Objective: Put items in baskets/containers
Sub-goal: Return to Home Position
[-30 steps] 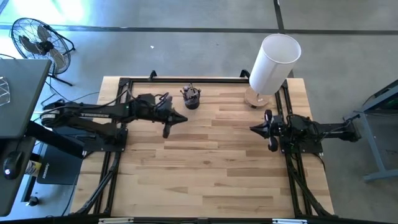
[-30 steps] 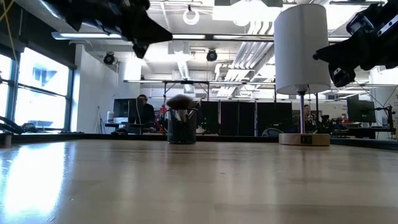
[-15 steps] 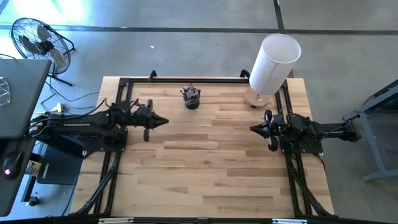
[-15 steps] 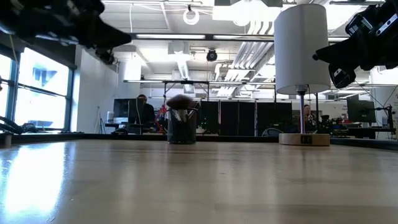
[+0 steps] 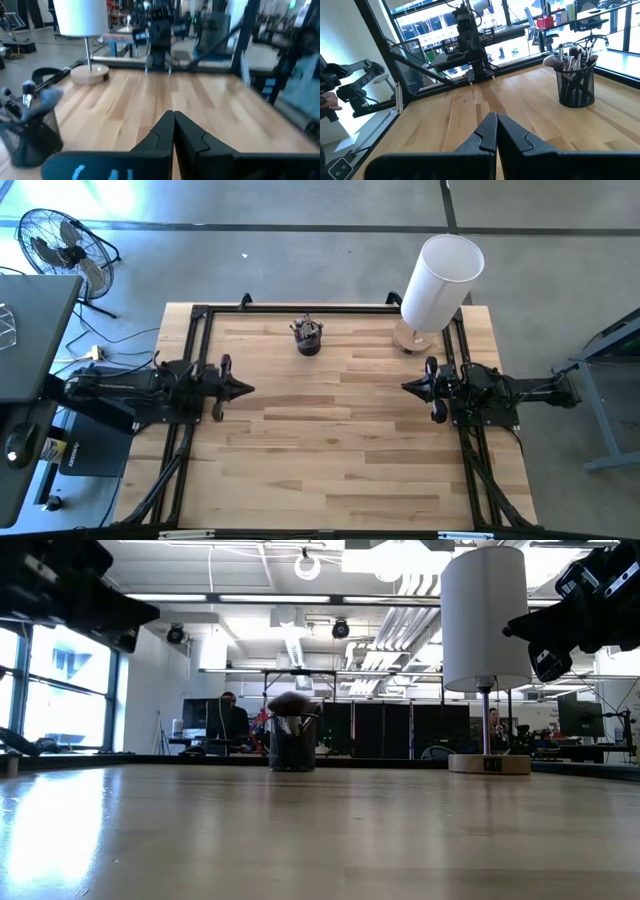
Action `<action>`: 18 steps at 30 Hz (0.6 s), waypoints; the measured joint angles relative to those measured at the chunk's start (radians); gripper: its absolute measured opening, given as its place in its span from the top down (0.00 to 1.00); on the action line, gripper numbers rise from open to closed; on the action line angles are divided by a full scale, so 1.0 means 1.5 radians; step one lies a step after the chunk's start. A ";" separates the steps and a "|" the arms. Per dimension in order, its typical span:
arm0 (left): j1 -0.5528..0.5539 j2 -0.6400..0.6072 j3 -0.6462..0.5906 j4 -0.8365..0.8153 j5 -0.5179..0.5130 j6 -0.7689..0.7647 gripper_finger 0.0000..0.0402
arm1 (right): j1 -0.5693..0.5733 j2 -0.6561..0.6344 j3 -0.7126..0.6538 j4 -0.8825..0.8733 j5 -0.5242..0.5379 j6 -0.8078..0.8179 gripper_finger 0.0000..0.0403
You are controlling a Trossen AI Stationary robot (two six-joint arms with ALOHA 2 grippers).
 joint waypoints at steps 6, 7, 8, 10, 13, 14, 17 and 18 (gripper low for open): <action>-0.046 -0.087 -0.002 -0.098 0.002 0.059 1.00 | 0.000 0.000 0.000 0.000 0.000 0.000 1.00; -0.046 -0.102 -0.002 -0.106 0.015 0.067 1.00 | 0.000 0.000 0.000 0.000 0.000 0.000 1.00; -0.045 -0.101 -0.002 -0.110 0.028 0.074 1.00 | 0.000 0.000 0.000 0.000 0.000 0.000 1.00; -0.045 -0.097 -0.001 -0.106 0.052 0.080 1.00 | 0.000 0.000 0.000 0.001 0.000 0.000 1.00; -0.045 -0.098 -0.016 -0.060 0.102 0.091 1.00 | 0.000 0.000 0.000 0.001 0.000 0.000 1.00; -0.045 -0.098 -0.027 -0.024 0.115 0.091 1.00 | 0.000 0.000 0.000 0.002 0.001 0.000 1.00; -0.045 -0.097 -0.068 0.084 0.143 0.090 1.00 | 0.000 0.000 -0.001 0.002 0.001 0.000 1.00; -0.045 -0.097 -0.078 0.091 0.143 0.084 1.00 | 0.000 0.000 -0.001 0.002 0.001 0.000 1.00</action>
